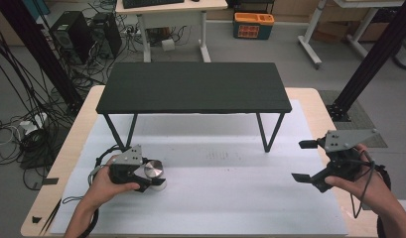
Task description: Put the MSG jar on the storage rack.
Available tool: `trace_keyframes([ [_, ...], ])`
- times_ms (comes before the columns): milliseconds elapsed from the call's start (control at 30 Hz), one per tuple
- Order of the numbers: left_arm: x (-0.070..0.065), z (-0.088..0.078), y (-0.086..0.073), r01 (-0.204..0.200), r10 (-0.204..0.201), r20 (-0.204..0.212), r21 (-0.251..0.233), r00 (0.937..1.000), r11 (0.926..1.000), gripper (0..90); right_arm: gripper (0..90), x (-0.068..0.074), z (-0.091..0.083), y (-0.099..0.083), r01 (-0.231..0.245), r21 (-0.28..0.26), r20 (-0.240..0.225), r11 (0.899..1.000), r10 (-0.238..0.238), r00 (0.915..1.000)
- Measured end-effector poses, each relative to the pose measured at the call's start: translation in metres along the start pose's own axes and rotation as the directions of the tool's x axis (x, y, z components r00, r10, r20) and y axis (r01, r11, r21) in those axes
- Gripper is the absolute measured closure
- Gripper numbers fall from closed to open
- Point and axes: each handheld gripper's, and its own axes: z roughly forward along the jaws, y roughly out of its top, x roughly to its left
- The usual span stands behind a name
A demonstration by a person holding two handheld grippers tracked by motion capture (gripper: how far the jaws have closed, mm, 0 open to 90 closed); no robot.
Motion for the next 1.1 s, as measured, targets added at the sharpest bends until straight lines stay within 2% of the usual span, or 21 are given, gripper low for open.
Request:
trace_keyframes([
  [333,-0.004,-0.001,0.006,-0.016,0.016,-0.008,0.019,0.9998,0.9997,42.4,2.3,0.001,0.002,0.001,0.002,0.001,-0.011,1.0,-0.002,0.9999],
  [433,-0.004,-0.007,0.008,-0.007,0.007,-0.002,0.003,1.0,1.0,42.4,2.2,0.001,0.002,0.0,0.0,0.001,-0.015,1.0,0.0,0.9999],
  [567,-0.007,-0.019,0.02,-0.023,0.023,-0.009,-0.006,0.9997,0.9997,42.5,2.2,0.002,0.002,-0.003,-0.003,-0.001,-0.018,1.0,0.003,0.9998],
  [600,-0.009,-0.029,0.031,-0.036,0.036,-0.01,-0.006,0.9993,0.9993,42.4,2.2,0.002,0.002,-0.004,-0.005,-0.001,-0.019,1.0,0.005,0.9998],
  [633,-0.009,-0.029,0.031,-0.036,0.036,-0.01,-0.006,0.9993,0.9993,42.4,2.2,0.002,0.002,-0.004,-0.004,-0.001,-0.02,1.0,0.004,0.9998],
  [767,-0.012,-0.05,0.059,-0.063,0.062,-0.003,-0.013,0.998,0.998,42.4,2.2,0.002,0.004,-0.006,-0.004,-0.005,-0.025,1.0,0.004,0.9997],
  [933,-0.015,-0.075,0.094,-0.1,0.099,-0.005,-0.054,0.995,0.9936,42.4,2.2,0.001,0.009,-0.008,0.0,-0.002,-0.043,1.0,0.0,0.9991],
  [1000,-0.016,-0.081,0.105,-0.103,0.103,-0.017,-0.064,0.9946,0.9926,42.4,2.2,0.001,0.012,-0.007,0.003,0.003,-0.052,1.0,-0.002,0.9986],
  [1033,-0.016,-0.089,0.12,-0.114,0.113,-0.023,-0.067,0.9934,0.9913,42.4,2.2,0.001,0.014,-0.007,0.004,0.001,-0.057,1.0,-0.004,0.9984],
  [1067,-0.016,-0.089,0.12,-0.114,0.113,-0.023,-0.067,0.9934,0.9913,42.4,2.2,0.001,0.015,-0.007,0.006,0.002,-0.059,1.0,-0.006,0.9982],
  [1100,-0.015,-0.093,0.13,-0.123,0.122,-0.021,-0.069,0.9923,0.99,42.4,2.2,0.001,0.015,-0.007,0.006,0.002,-0.059,1.0,-0.006,0.9982],
])
